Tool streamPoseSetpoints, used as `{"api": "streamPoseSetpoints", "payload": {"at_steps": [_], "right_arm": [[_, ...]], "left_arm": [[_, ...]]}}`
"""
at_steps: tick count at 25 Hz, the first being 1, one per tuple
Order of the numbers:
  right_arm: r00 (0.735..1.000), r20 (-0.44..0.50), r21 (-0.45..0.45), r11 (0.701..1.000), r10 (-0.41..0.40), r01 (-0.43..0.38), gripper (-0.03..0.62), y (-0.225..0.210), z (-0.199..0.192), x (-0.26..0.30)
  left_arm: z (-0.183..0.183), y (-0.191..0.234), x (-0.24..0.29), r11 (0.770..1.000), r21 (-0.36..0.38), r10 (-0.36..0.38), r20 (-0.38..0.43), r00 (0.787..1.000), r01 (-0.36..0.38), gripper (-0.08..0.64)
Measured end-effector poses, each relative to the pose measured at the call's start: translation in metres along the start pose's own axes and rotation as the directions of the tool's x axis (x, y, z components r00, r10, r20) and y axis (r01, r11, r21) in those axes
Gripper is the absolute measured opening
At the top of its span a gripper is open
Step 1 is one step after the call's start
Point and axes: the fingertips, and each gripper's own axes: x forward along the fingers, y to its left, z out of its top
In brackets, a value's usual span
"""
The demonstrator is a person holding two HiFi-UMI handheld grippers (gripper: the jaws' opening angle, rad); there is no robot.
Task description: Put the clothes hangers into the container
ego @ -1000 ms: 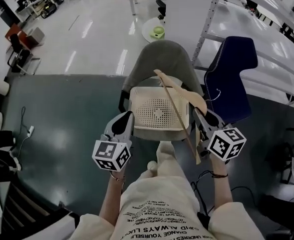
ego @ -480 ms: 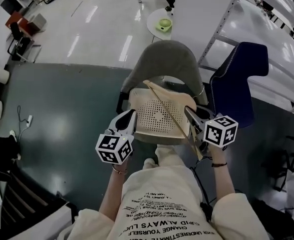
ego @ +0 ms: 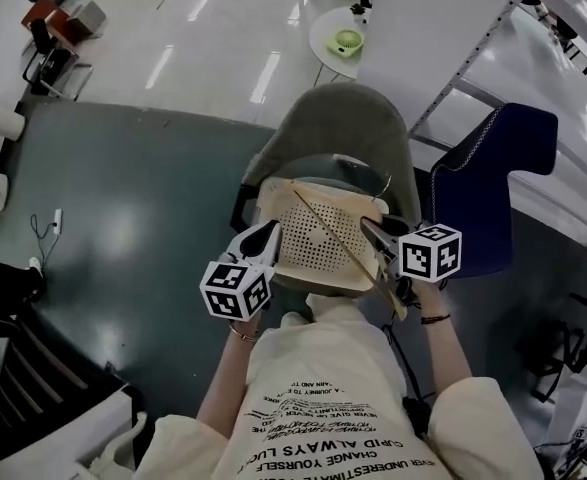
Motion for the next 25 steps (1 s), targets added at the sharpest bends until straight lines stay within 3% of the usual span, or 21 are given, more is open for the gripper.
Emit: {"api": "streamPoseSetpoints", "payload": {"at_steps": [12, 25], "right_arm": [[0.987, -0.136, 0.030, 0.996, 0.085, -0.082, 0.054, -0.035, -0.020, 0.056], [0.973, -0.201, 0.136, 0.987, 0.112, -0.085, 0.054, -0.064, -0.061, 0.103]], "left_arm": [[-0.035, 0.020, 0.041, 0.996, -0.087, 0.028, -0.100, 0.995, -0.037, 0.026], [-0.086, 0.035, 0.070, 0.982, -0.174, 0.030, -0.205, 0.978, -0.067, 0.026]]}}
